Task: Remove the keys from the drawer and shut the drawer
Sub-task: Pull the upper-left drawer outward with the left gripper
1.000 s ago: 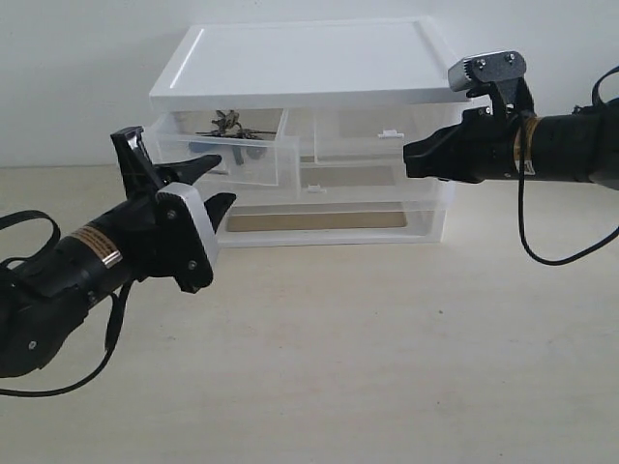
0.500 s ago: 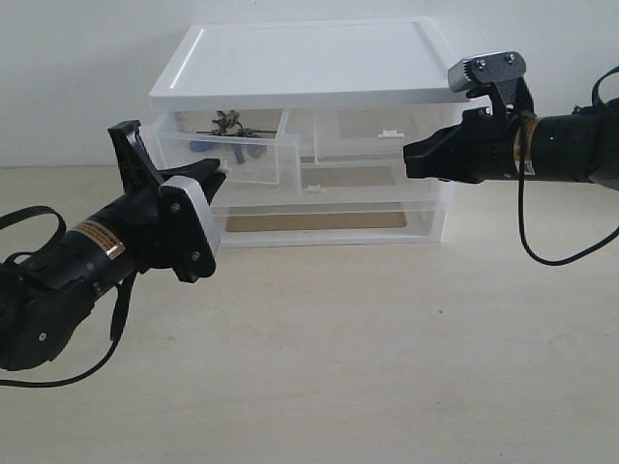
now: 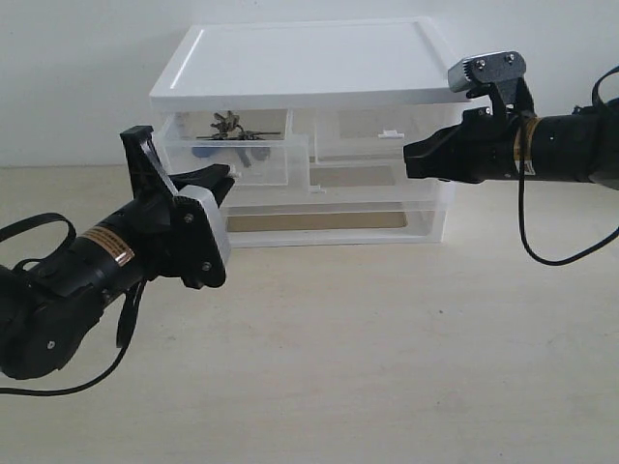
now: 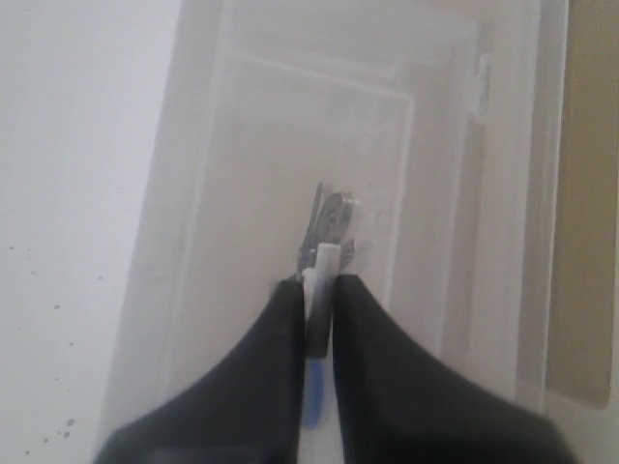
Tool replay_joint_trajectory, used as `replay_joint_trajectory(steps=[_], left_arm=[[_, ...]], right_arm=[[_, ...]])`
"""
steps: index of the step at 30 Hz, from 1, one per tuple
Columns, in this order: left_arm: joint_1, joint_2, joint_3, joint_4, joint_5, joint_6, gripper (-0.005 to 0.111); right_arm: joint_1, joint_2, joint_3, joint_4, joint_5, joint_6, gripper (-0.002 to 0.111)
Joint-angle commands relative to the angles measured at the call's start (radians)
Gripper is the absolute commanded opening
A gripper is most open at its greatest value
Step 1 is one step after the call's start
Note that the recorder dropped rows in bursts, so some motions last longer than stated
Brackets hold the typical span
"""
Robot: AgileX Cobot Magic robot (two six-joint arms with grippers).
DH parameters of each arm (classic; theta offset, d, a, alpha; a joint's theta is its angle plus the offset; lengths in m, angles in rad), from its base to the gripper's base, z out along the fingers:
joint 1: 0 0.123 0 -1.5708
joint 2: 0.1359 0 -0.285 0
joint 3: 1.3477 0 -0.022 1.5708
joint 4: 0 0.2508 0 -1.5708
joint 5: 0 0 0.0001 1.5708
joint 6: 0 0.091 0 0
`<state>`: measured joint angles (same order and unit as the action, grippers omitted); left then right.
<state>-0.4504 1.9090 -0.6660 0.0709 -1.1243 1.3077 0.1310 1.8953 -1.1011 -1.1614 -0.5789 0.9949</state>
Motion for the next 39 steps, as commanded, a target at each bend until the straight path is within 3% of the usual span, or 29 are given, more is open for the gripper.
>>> replay_joint_trajectory(steps=[1, 9, 16, 22, 39], left_arm=[[-0.019, 0.0, 0.024, -0.013, 0.002, 0.005, 0.004], [-0.028, -0.022, 0.084, -0.037, -0.064, 0.032, 0.004], [-0.078, -0.026, 0.09, -0.037, -0.03, 0.032, 0.004], [-0.081, -0.026, 0.09, -0.083, -0.032, 0.032, 0.004], [-0.105, -0.026, 0.145, -0.03, -0.056, 0.013, 0.004]], right_arm=[[-0.011, 0.0, -0.019, 0.1, 0.083, -0.01, 0.0], [-0.011, 0.0, -0.019, 0.102, 0.086, -0.009, 0.0], [-0.011, 0.0, -0.019, 0.104, 0.088, -0.011, 0.0], [-0.011, 0.0, -0.019, 0.104, 0.09, -0.012, 0.0], [-0.011, 0.0, -0.019, 0.113, 0.097, -0.014, 0.0]])
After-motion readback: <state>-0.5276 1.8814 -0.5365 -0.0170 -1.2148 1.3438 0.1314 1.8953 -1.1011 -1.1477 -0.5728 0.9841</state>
